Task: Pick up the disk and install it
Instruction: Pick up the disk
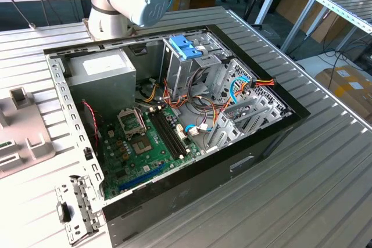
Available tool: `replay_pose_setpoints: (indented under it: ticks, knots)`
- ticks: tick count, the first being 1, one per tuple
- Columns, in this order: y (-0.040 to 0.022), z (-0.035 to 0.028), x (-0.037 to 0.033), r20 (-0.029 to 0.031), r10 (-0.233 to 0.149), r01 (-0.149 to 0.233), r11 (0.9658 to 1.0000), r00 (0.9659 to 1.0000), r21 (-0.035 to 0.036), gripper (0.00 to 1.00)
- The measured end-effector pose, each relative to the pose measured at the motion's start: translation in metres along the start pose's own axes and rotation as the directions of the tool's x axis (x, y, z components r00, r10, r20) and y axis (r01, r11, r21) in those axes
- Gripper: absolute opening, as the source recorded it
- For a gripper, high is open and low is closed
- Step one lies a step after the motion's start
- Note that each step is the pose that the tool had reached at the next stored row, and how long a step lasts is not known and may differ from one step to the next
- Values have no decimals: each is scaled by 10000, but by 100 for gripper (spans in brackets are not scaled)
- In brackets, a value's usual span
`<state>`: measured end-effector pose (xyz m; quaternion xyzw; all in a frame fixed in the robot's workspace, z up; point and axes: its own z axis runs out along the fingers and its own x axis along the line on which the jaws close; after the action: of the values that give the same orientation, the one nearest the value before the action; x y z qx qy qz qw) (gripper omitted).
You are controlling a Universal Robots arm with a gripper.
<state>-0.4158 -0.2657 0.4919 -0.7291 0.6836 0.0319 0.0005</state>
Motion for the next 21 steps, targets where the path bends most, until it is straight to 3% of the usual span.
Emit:
replay_pose_setpoints:
  ticks: [21]
  knots:
    - [-87,-4,6,0,0,0,10000,10000,-1,37]
